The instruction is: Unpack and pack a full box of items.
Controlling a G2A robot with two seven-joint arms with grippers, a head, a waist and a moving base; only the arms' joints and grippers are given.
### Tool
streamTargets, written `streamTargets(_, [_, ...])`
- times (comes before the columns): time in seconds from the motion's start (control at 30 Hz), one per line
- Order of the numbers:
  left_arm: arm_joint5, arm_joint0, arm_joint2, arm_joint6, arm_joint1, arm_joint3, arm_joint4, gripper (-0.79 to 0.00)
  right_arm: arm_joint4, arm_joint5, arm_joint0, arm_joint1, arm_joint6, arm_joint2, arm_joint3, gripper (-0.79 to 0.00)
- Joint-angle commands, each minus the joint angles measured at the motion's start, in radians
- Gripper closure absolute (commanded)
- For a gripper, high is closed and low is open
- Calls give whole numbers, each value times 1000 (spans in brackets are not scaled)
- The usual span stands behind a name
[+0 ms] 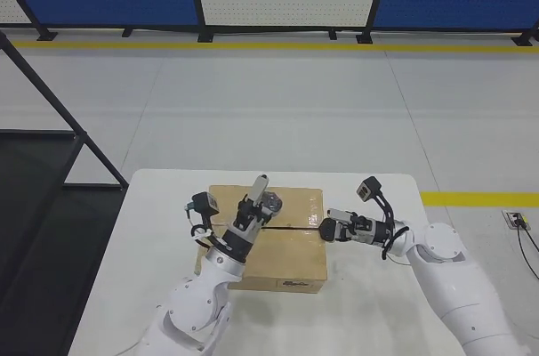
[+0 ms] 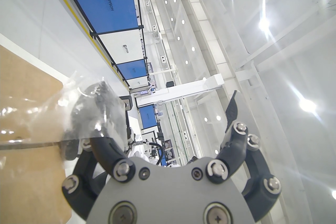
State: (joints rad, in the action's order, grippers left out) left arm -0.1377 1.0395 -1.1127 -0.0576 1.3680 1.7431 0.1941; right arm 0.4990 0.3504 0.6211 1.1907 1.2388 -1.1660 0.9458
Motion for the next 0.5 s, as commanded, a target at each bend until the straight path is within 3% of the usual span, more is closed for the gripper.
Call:
streamTargets(0.0, [2, -3, 8, 1, 3, -2, -9, -785, 2, 3, -1, 0, 1, 1, -2, -785])
streamTargets(0.47, [10, -21, 45, -5, 21, -28, -40, -785, 14, 22, -2, 2, 4, 11, -21, -785])
